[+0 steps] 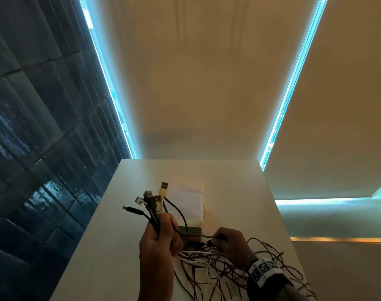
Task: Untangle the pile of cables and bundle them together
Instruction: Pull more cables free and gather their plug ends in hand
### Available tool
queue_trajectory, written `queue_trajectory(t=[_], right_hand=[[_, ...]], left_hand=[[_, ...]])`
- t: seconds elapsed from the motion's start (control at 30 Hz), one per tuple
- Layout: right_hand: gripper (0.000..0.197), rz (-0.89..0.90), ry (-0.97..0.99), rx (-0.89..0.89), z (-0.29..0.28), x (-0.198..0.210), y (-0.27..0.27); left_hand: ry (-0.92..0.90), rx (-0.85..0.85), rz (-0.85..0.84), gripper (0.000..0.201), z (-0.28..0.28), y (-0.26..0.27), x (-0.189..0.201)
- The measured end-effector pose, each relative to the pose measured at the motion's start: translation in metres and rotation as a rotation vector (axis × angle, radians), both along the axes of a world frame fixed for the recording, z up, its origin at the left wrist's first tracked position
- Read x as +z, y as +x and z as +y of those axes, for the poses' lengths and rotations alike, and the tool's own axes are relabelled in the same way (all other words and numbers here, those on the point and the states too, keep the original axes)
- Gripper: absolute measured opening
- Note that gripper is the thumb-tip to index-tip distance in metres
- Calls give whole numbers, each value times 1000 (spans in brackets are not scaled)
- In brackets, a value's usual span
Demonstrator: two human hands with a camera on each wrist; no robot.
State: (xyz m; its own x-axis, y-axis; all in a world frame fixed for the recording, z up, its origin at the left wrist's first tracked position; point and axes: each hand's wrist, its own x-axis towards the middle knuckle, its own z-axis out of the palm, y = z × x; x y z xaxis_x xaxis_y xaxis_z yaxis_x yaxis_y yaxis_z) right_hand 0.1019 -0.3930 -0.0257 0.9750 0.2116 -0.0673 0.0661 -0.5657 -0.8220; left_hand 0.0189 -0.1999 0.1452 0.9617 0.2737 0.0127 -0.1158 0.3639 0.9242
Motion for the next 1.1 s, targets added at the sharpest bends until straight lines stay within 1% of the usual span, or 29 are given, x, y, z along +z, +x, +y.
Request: queue_trajectory(t=[0.13, 0.23, 0.3, 0.33, 0.43, 0.57, 0.6, 0.7, 0.8, 0.87, 0.93, 0.97, 1.03, 1.1], right_hand=[[22, 125, 157, -172, -1, -13, 2], [17, 138, 250, -218, 6, -2, 4], [18, 125, 317, -213, 12, 10, 5], [20, 97, 316, -200, 15, 15, 6], [23, -60, 245, -134, 21, 31, 6], [18, -192, 300, 55, 31, 57, -2], [18, -209, 310, 105, 34, 64, -5], [25, -212, 319, 258, 40, 84, -13], [14, -208, 316, 411, 46, 99, -18], [14, -235, 316, 433, 49, 103, -16], [20, -263, 341, 397, 49, 99, -12], [20, -275, 354, 388, 49, 97, -11], [19, -295, 322, 392, 49, 94, -11], [28, -310, 296, 388, 51, 93, -13]], left_hand=[[-9, 49, 3, 34, 3, 1, 1], [15, 79, 45, 31, 4, 5, -6], [66, 80, 92, 28, 5, 8, -15], [99, 73, 113, 27, 4, 10, -19], [213, 56, 144, 24, 2, 14, -31], [355, 54, 186, 10, -3, 19, -41], [380, 49, 186, 10, -5, 19, -41], [445, 49, 136, 10, -8, 19, -38], [446, 10, 137, 11, -11, 18, -38], [367, -36, 169, 16, -10, 18, -40], [284, -105, 178, 19, -8, 16, -40], [293, -134, 166, 23, -7, 15, -40], [340, -176, 141, 29, -5, 13, -41], [332, -180, 142, 27, -4, 13, -41]])
